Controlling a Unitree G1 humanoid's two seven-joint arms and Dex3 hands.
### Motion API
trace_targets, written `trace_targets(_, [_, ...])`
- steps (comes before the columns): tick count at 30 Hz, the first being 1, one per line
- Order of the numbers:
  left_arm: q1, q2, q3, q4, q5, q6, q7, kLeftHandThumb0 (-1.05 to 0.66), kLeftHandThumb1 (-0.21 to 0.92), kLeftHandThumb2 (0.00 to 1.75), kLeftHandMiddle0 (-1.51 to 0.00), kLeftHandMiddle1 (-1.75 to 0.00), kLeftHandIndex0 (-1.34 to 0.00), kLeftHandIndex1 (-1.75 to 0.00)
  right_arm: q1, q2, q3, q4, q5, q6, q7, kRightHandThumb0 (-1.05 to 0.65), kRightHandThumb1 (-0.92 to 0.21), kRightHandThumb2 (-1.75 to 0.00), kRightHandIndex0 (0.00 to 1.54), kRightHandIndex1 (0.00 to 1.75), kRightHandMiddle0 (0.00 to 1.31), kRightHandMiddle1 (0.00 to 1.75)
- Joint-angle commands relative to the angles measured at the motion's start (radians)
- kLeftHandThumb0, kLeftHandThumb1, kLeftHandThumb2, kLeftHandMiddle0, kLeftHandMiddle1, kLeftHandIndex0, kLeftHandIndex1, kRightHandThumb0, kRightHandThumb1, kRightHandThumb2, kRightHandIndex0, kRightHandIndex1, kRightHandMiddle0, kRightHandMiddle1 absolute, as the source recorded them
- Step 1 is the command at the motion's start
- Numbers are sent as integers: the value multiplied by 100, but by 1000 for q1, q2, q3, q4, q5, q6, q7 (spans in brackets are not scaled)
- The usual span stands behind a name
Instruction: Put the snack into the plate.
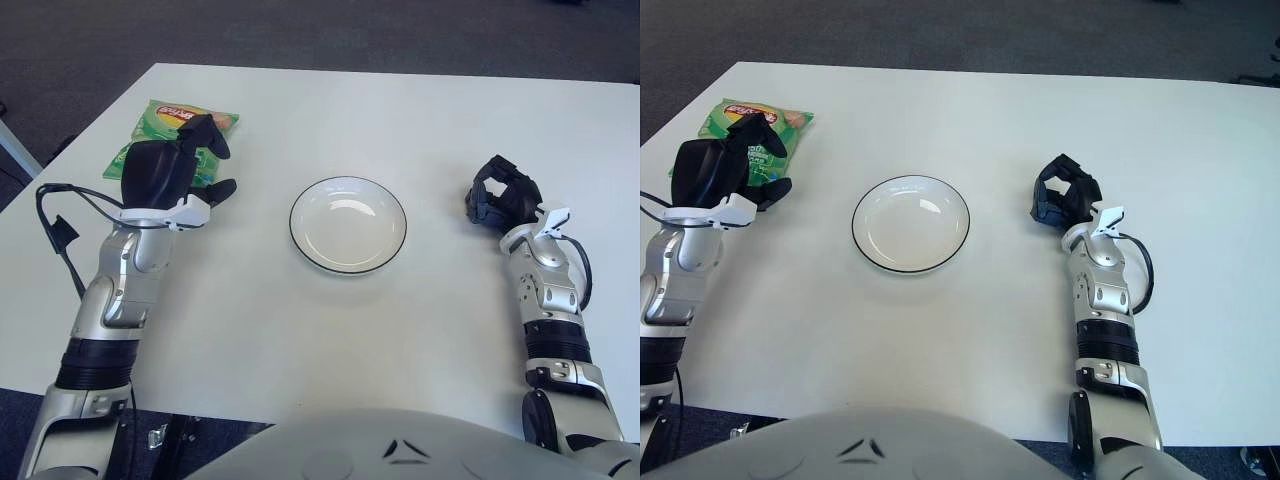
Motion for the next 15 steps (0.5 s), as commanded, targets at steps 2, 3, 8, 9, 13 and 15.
trace_targets(2, [-50,70,13,-1,57,4,-18,-47,35,127,-116,-175,-59,-175,64,30,20,70,-13,57,5,-48,-34,-129,131,175,60,175])
trace_targets(3, [-51,84,13,-5,71,9,-27,-47,35,127,-115,-175,-59,-175,64,30,20,70,-13,57,5,-48,-34,-129,131,175,60,175])
trace_targets(8, [-53,135,16,-12,124,18,-41,-47,38,125,-109,-175,-57,-175,65,29,21,68,-13,59,6,-48,-33,-130,131,175,61,175])
trace_targets(9, [-54,142,17,-12,129,18,-39,-47,38,124,-108,-175,-57,-175,65,29,21,68,-13,59,7,-48,-33,-130,131,175,61,175])
trace_targets(13, [-59,160,22,-10,132,15,-39,-46,40,122,-104,-175,-55,-175,68,28,22,64,-13,59,9,-48,-33,-131,131,175,61,175])
trace_targets(15, [-74,175,25,3,131,17,-43,-45,42,119,-100,-175,-53,-175,70,27,24,61,-15,60,10,-48,-32,-131,131,175,61,175])
